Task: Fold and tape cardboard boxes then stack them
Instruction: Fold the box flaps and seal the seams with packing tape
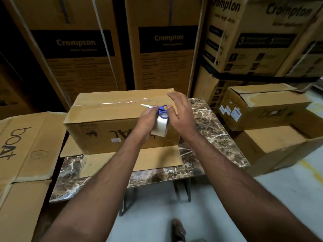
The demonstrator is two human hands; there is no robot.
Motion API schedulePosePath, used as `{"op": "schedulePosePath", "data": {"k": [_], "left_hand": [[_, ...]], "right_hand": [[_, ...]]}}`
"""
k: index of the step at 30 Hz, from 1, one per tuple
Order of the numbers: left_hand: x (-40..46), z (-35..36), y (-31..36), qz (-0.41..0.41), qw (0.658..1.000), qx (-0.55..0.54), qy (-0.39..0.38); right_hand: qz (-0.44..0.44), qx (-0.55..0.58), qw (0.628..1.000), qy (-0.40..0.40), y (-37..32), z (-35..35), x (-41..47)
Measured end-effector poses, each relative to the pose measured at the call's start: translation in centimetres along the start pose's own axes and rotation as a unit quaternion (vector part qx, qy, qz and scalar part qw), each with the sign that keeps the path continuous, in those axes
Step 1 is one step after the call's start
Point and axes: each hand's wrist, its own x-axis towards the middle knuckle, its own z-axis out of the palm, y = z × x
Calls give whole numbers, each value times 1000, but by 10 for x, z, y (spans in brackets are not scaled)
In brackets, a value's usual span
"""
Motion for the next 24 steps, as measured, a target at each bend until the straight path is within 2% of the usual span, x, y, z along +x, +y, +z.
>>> {"op": "schedulePosePath", "data": {"k": [2, 4, 9, 11, 13, 15, 19, 21, 24], "left_hand": [[-11, 14, -4, 27, 998, 53, -38], [-17, 26, -9, 35, 996, 59, -62], [-2, 52, -9, 13, 995, 71, -70], [9, 69, -1, 3, 996, 54, -75], [20, 84, 3, 18, 995, 50, -83], [27, 87, 0, 39, 991, 88, -91], [50, 87, 15, 68, 992, 86, -66], [65, 93, 31, 72, 995, 52, -33], [86, 98, 39, 58, 998, 18, 7]], "right_hand": [[-21, -38, 993, -107, 0, -12, -1], [-4, -60, 980, -192, 5, -25, -2], [40, -116, 954, -274, 27, -56, 17], [65, -110, 967, -218, 41, -67, 29], [153, -50, 981, -110, 58, -74, 35], [238, 28, 969, -55, 74, -68, 28], [294, 156, 943, -26, 92, -44, 34], [278, 207, 937, -34, 97, -39, 39], [250, 212, 942, -77, 110, -28, 35]]}}
